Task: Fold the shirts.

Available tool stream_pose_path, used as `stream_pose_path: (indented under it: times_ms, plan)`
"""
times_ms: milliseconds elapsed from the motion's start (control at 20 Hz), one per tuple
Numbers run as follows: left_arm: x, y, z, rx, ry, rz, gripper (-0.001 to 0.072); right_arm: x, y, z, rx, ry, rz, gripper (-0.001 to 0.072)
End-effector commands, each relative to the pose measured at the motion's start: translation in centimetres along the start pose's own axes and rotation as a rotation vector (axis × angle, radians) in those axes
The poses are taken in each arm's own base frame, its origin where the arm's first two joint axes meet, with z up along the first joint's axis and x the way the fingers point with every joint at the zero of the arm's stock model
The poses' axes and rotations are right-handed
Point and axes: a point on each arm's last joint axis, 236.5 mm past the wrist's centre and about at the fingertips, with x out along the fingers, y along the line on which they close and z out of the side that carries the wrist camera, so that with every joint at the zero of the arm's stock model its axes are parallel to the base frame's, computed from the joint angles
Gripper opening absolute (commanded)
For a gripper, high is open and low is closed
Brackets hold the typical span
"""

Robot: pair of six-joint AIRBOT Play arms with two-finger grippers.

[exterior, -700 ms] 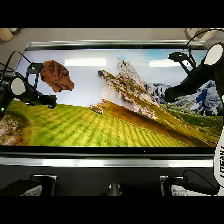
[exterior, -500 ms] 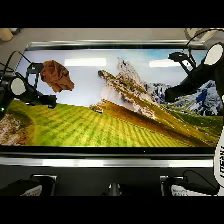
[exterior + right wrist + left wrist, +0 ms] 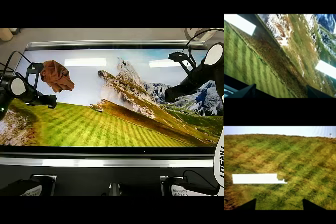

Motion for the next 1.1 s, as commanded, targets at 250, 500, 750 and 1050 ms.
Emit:
stream_pose_path:
  times_ms: [250, 500, 750, 1050]
  plan:
    - [0.0, -1.7, 4.1, -0.02, -0.174, -0.074, 0.071, 0.0, -0.8, 1.4, 0.0, -0.06, -0.036, 0.0672]
    - [-2.3, 1.1, 17.4, -0.226, -0.632, -0.117, 0.0711, -0.6, -2.8, 4.7, -0.001, -0.198, -0.119, 0.0671]
    - [7.3, 12.4, 19.7, -0.592, -0.309, -0.018, 0.071, -0.7, -3.3, 5.7, -0.001, -0.24, -0.139, 0.067]
    - [19.9, 10.6, 15.3, -0.804, -0.063, -0.26, 0.0711, -0.6, -3.7, 6.4, -0.001, -0.261, -0.149, 0.0668]
